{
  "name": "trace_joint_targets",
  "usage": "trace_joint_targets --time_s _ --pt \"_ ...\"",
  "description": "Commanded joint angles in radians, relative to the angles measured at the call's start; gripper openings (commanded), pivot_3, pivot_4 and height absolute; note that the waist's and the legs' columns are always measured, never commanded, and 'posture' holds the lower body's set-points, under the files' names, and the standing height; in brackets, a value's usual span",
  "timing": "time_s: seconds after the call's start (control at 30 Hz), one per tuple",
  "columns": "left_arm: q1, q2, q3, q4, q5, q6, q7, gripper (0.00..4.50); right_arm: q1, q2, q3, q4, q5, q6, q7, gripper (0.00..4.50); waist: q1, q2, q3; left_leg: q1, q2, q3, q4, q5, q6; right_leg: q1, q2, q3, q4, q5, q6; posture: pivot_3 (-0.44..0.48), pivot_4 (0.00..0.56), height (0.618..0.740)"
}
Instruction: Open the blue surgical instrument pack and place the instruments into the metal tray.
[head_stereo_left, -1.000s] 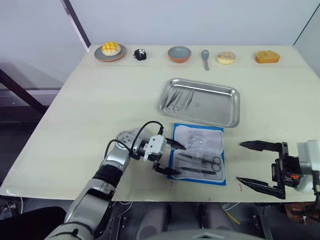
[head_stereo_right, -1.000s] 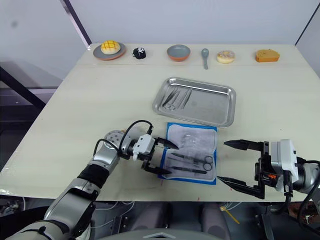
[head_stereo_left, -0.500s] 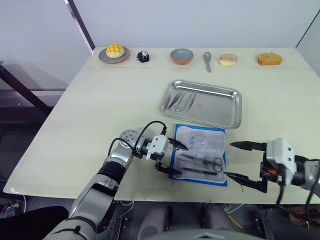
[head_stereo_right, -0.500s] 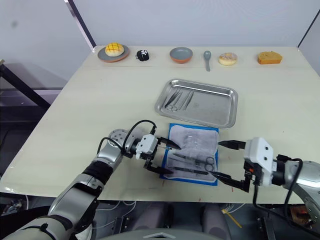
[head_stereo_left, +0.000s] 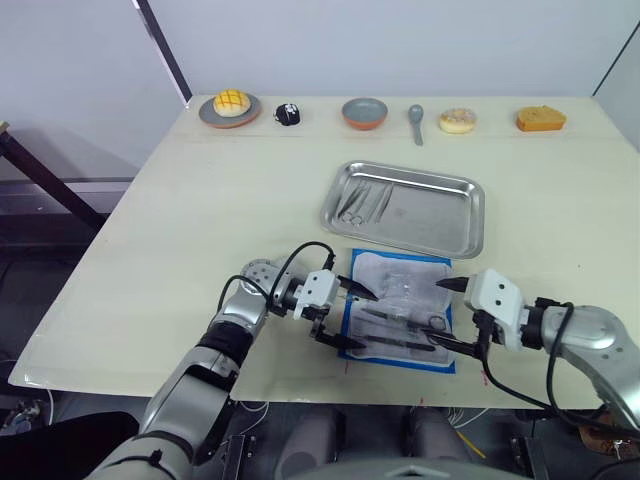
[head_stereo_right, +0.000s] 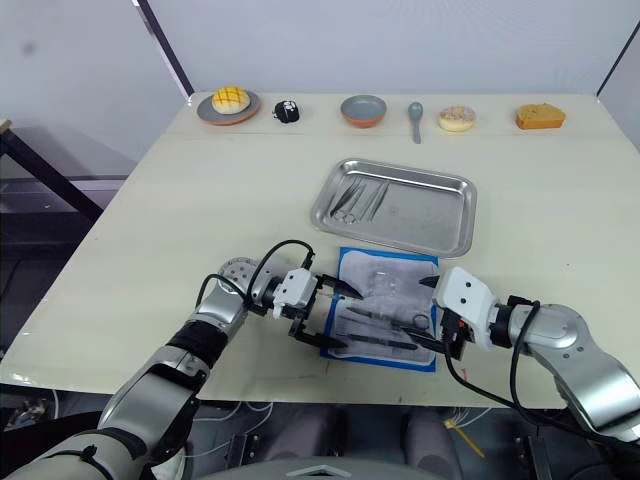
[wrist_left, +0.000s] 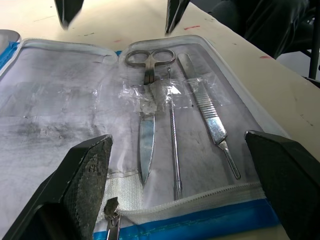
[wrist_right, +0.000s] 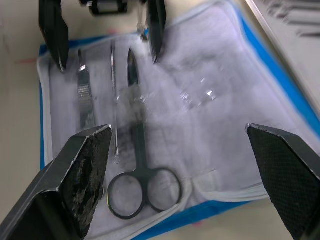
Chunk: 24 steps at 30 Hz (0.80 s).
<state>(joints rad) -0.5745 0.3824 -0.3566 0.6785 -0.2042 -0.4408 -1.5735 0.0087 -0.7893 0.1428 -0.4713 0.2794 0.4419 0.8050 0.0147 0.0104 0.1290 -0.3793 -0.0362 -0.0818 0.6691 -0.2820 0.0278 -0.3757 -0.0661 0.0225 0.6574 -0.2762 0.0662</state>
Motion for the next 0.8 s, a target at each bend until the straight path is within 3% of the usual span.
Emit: trace_joint_targets --time_s 0.03,0.5,0.63,0.67,0.7,0.73,0.8 --pt "0.042 -0.003 -0.066 0.060 0.088 -0.001 -0.038 4.47 -0.022 0.007 0.014 0.051 -0.046 -0.064 0.013 4.50 -0.001 0.000 0.000 0.000 0.000 0.000 0.000 0.000 0.000 0.000 0.000 0.000 0.000 0.000 0.000 0.000 0.150 0.740" --pt "0.050 -0.001 -0.069 0.036 0.088 0.004 -0.034 4.47 -0.097 0.017 0.097 0.095 -0.112 -0.004 0.061 4.50 -0.001 0.001 -0.001 0.000 0.000 0.000 0.000 0.000 0.000 0.000 0.000 0.000 0.000 0.000 0.000 0.000 0.150 0.740" --pt "0.050 -0.003 -0.070 0.032 0.088 0.006 -0.032 4.50 -0.092 0.016 0.108 0.112 -0.114 0.013 0.086 2.79 -0.001 0.001 -0.001 0.000 0.000 0.000 0.000 0.000 0.000 0.000 0.000 0.000 0.000 0.000 0.000 0.000 0.150 0.740" --pt "0.049 -0.003 -0.070 0.033 0.088 0.006 -0.032 4.50 -0.092 0.014 0.113 0.114 -0.117 0.015 0.091 2.14 -0.001 0.000 -0.001 0.000 0.000 -0.001 0.000 0.000 0.000 0.000 0.000 0.000 0.000 0.000 0.000 0.000 0.150 0.740" --pt "0.049 -0.003 -0.070 0.032 0.088 0.005 -0.032 4.50 -0.092 0.012 0.119 0.115 -0.122 0.018 0.095 1.88 -0.001 0.000 -0.002 0.000 0.000 -0.001 0.000 0.000 0.000 0.000 0.000 0.000 0.000 0.000 0.000 0.000 0.150 0.740" --pt "0.048 -0.004 -0.070 0.032 0.088 0.005 -0.032 4.50 -0.092 0.011 0.122 0.116 -0.125 0.018 0.097 1.12 -0.001 0.000 -0.003 0.000 0.000 -0.001 0.000 0.000 0.000 0.000 0.000 0.000 0.000 0.000 0.000 0.000 0.150 0.740" --pt "0.047 -0.004 -0.070 0.034 0.089 0.004 -0.031 4.50 -0.095 0.014 0.127 0.117 -0.128 0.020 0.097 0.64 -0.001 -0.001 -0.003 0.000 0.000 -0.001 0.000 0.000 0.000 0.000 0.000 0.000 0.000 0.000 0.000 0.000 0.150 0.740"
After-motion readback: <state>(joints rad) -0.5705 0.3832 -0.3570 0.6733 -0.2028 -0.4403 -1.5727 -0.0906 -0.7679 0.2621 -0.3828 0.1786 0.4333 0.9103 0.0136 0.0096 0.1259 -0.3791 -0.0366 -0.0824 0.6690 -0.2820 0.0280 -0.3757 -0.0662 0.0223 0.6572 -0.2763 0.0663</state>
